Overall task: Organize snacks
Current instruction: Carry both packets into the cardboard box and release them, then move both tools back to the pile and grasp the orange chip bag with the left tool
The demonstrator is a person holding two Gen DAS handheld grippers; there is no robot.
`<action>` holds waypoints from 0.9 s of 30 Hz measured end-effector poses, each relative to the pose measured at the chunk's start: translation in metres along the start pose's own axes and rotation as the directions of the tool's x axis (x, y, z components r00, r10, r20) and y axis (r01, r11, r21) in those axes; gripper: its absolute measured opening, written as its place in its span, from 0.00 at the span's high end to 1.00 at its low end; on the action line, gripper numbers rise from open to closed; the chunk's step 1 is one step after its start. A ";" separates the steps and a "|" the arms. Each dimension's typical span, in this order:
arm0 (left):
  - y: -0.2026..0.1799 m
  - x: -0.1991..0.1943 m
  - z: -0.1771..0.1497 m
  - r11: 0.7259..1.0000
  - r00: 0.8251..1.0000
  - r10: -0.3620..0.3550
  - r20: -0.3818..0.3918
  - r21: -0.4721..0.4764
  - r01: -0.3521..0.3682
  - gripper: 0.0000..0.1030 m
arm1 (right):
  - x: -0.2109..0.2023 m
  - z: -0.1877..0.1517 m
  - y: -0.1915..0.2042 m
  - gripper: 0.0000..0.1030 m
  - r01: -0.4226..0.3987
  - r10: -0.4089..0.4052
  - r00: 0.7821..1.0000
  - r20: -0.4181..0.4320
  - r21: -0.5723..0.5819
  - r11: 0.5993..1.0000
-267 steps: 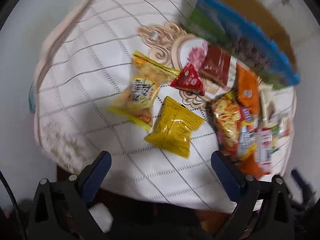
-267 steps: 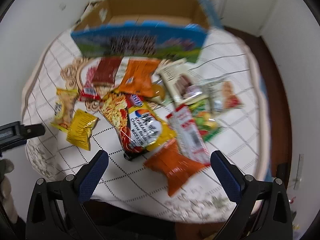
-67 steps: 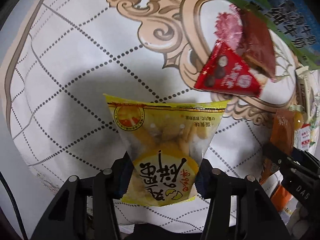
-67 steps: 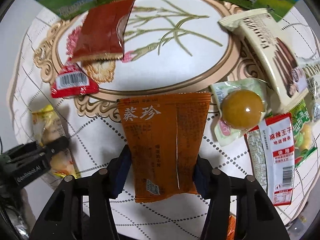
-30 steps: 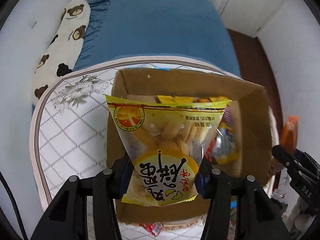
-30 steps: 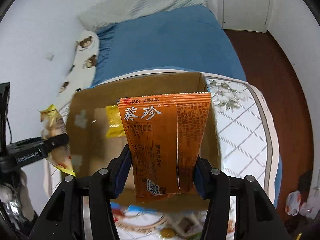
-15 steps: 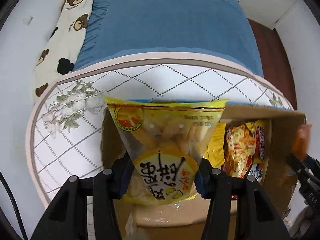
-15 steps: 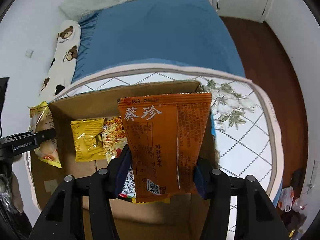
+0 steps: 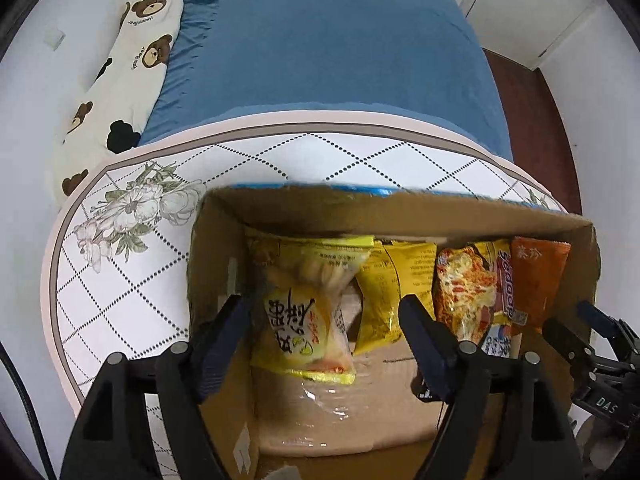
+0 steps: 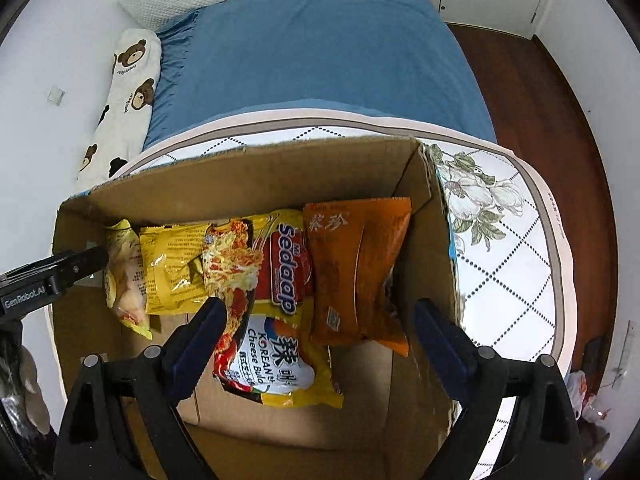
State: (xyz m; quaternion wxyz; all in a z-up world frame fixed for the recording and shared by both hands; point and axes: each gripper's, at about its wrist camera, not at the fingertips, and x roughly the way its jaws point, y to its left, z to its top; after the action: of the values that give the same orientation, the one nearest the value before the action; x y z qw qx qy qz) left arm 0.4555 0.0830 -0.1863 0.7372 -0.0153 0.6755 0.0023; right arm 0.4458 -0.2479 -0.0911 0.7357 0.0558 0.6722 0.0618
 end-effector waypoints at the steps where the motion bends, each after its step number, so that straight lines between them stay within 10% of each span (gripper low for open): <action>1: 0.000 -0.002 -0.003 1.000 1.000 -0.003 0.006 -0.001 0.003 0.25 | 0.000 -0.003 0.000 0.07 0.002 -0.002 1.000 0.000 0.001 1.000; 14: -0.012 -0.045 -0.068 1.000 0.987 -0.009 0.162 0.009 0.008 0.25 | -0.041 -0.053 0.010 0.07 0.022 -0.018 0.993 0.113 -0.033 0.999; 27: -0.027 -0.115 -0.153 0.999 0.934 0.002 0.358 0.034 -0.016 0.25 | -0.118 -0.133 0.032 0.07 0.031 -0.002 0.949 0.316 -0.084 0.996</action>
State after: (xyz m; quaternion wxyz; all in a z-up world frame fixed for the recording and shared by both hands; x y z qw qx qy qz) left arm 0.2932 0.0544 -0.0849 0.8480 0.0020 0.5300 -0.0039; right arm 0.3028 -0.2361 0.0184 0.8358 0.0268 0.5432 0.0755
